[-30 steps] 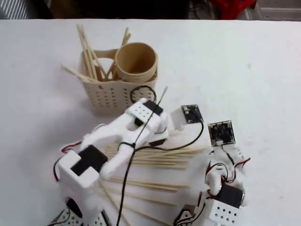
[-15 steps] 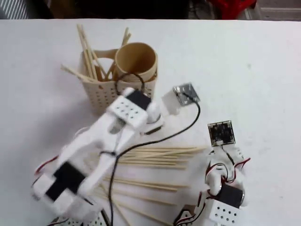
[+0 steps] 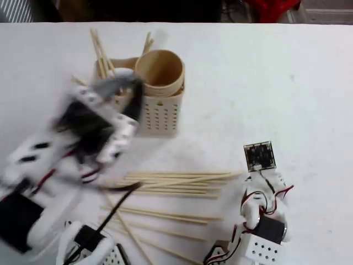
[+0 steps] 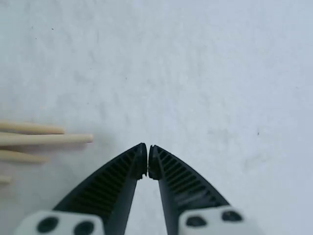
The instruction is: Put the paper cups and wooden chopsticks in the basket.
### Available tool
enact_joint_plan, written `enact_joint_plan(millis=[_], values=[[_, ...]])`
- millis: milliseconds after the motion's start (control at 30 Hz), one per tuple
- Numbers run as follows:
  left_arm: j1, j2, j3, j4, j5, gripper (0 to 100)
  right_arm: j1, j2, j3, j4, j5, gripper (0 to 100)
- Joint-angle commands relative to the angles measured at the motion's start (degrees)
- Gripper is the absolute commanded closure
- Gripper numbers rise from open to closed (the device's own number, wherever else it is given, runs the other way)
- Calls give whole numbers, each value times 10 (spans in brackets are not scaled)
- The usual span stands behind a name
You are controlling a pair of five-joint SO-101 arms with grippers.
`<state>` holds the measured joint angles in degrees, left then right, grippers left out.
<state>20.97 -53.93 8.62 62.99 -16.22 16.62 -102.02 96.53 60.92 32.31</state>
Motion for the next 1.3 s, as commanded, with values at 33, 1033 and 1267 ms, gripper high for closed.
enact_joint_plan(millis=[33,1033,1267], values=[[-76,-6,55,-195,65,976,4,-6,4,1,3,974],[-197,221,124,-320,146,858,4,-6,4,1,3,974],[-191,138,0,-73,145,858,4,-6,4,1,3,974]])
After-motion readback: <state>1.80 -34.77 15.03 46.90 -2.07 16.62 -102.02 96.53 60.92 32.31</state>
